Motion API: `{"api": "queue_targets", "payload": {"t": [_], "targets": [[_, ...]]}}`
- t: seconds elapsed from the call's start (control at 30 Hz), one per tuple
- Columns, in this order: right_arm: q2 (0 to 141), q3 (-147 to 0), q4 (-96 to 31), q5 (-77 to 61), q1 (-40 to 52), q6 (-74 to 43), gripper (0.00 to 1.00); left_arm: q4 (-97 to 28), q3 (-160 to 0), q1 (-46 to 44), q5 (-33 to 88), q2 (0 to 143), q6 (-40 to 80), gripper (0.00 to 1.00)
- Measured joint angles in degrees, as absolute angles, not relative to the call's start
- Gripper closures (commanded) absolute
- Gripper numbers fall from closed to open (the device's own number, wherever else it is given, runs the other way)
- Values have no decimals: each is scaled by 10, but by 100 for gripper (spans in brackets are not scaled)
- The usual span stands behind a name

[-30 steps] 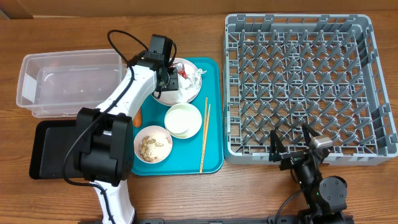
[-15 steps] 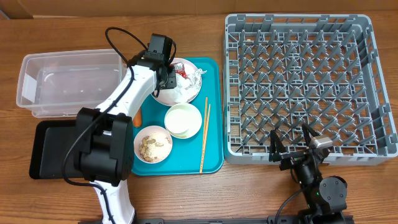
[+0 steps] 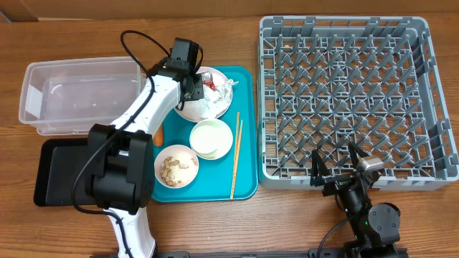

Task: Sort waste into correct bins and load items into the dishwasher
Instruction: 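Grasp the white tissue on the plate with the left gripper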

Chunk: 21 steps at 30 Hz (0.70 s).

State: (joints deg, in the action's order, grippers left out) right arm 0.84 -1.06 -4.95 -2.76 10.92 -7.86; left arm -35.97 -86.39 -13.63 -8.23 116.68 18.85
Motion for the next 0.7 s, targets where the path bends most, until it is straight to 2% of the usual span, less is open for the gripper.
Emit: {"api": "queue_targets", "payload": {"t": [0.37,0.5,0.7], "targets": [[8,-11,-50,-28,109,-79,0,-351,-844,-136,-83,1167,211,74],[8,-11,-50,-28,109,-79,0,-340,-836,-136,-82,1167,226,86],[8,-11,-50,-28,109,-79,0,-337,-832,-136,-82,1167,241,96]]}}
